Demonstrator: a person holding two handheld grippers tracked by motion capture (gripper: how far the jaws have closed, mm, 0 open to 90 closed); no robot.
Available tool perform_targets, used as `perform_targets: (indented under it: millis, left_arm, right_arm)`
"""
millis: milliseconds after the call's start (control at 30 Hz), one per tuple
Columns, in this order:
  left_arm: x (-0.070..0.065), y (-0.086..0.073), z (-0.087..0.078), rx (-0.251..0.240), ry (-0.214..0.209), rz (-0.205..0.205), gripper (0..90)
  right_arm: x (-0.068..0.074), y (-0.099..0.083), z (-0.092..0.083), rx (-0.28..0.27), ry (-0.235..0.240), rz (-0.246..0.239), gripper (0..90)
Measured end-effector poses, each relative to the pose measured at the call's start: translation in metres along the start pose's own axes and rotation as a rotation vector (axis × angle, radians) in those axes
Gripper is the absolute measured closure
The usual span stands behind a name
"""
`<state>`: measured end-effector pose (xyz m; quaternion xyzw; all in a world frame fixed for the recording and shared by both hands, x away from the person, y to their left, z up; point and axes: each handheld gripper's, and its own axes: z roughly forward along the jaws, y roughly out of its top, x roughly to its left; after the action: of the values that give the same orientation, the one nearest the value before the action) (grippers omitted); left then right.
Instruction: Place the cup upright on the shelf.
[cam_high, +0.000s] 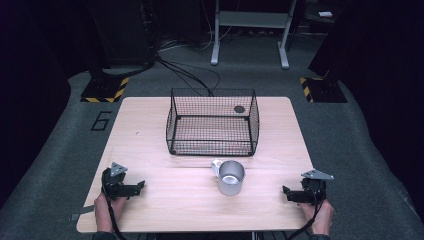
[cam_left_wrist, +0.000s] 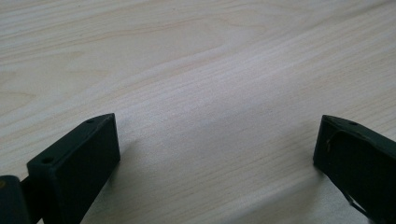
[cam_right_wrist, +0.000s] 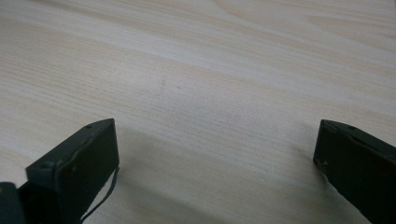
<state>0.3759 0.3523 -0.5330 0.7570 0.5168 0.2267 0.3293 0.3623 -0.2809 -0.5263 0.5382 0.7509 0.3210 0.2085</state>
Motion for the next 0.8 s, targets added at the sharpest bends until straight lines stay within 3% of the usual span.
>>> perform_targets:
  millis: [200, 800]
  left_arm:
    - [0.0, 0.0, 0.0, 0.001, 0.0, 0.0, 0.4]
    - [0.0, 0.0, 0.0, -0.001, 0.002, -0.004, 0.5]
  right_arm:
    - [0.004, 0.005, -0.008, -0.004, -0.003, -0.009, 0.0]
    - [0.036, 0.031, -0.037, -0.029, 0.075, -0.075, 0.0]
